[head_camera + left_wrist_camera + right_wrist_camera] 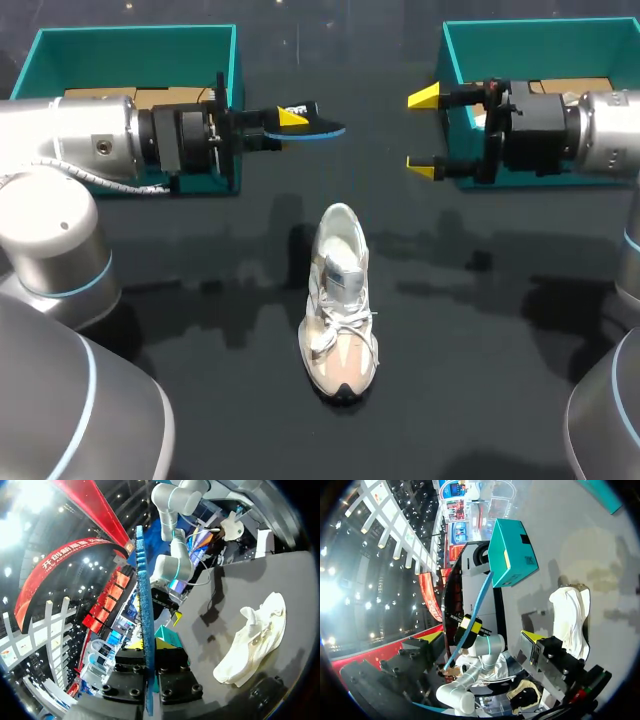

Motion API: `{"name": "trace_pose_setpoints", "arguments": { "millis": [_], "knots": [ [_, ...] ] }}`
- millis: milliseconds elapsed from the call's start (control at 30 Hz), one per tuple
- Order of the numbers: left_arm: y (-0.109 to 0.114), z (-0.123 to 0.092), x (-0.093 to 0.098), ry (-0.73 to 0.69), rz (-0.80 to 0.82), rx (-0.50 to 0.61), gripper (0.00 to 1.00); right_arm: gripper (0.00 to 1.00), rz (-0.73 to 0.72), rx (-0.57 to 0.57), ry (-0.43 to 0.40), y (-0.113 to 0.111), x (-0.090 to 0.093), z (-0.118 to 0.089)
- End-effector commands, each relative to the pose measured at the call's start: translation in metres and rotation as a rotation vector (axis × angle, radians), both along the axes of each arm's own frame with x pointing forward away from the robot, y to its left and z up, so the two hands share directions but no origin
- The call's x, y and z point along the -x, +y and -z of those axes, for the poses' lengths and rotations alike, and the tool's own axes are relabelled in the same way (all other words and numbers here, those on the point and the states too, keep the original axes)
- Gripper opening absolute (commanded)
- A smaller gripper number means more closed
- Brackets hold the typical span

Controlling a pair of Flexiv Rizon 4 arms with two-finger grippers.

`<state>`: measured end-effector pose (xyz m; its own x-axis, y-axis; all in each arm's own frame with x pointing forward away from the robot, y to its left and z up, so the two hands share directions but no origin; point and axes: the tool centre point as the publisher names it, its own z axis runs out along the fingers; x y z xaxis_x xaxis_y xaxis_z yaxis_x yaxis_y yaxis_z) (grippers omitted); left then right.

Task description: Take the shoe out of the shoebox, open the shoe tongue, remove and reinsert the insole, then place the shoe into the shoebox

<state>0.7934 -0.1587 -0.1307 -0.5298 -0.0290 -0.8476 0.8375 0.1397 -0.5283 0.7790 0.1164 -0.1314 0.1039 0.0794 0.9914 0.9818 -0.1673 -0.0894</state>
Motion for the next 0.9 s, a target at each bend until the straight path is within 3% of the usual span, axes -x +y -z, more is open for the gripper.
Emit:
{"name": "trace_pose_setpoints", "arguments": {
  "millis": [33, 333, 567, 900],
  "knots": [
    [-0.001, -0.001, -0.002, -0.016, -0.003, 0.001, 0.0, 1.0, 0.002, 0.0, 0.0, 0.002, 0.0, 0.001],
    [-0.006, 0.003, -0.012, -0.316, -0.009, -0.029, 0.0, 1.0, 0.002, 0.0, 0.0, 0.002, 0.0, 0.001],
    [-0.012, 0.005, -0.02, -0.383, -0.004, -0.073, 0.0, 1.0, 0.002, 0.0, 0.0, 0.002, 0.0, 0.001],
    [-0.021, 0.011, -0.025, -0.456, 0.034, -0.082, 0.0, 1.0, -0.127, 0.017, -0.037, 0.022, 0.001, 0.006]
  ]
}}
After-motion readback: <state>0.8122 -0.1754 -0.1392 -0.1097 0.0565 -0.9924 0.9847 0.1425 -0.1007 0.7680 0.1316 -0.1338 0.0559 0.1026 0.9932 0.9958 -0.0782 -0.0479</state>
